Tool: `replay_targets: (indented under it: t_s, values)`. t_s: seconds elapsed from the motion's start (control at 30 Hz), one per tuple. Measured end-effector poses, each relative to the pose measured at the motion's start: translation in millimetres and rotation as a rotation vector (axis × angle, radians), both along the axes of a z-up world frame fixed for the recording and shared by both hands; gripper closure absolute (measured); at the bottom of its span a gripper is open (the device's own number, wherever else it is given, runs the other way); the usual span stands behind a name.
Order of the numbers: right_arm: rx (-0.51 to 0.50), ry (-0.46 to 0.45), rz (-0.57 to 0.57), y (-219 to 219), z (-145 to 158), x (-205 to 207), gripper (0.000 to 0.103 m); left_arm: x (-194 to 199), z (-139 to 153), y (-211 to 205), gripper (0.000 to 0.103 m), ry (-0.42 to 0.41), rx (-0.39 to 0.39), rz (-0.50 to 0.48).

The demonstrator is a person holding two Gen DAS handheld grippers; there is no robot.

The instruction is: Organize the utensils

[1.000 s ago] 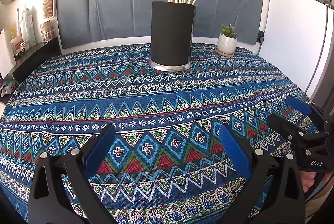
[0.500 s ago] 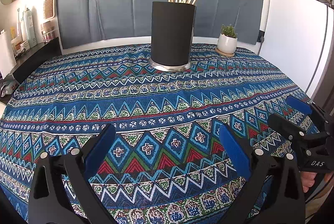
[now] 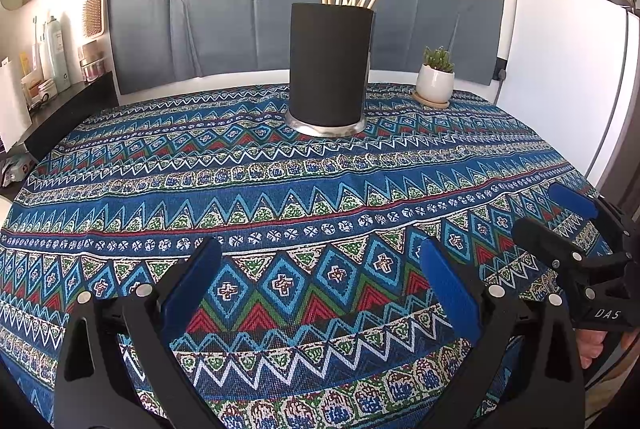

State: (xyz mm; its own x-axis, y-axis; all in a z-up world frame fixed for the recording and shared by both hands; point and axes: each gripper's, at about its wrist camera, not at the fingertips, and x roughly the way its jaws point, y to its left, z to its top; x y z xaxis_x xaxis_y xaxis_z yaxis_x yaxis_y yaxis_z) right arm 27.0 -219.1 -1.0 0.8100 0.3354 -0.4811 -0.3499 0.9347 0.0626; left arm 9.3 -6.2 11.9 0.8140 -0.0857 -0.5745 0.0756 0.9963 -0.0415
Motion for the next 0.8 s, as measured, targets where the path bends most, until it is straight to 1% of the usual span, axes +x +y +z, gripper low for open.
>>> replay_targets:
  t_s: [0.8]
  values:
    - [-0.003,-0.001,0.0,0.5,-0.4,-0.9,0.008,-0.3,0.1,-0.1,0.006,0.0,0.0,0.009]
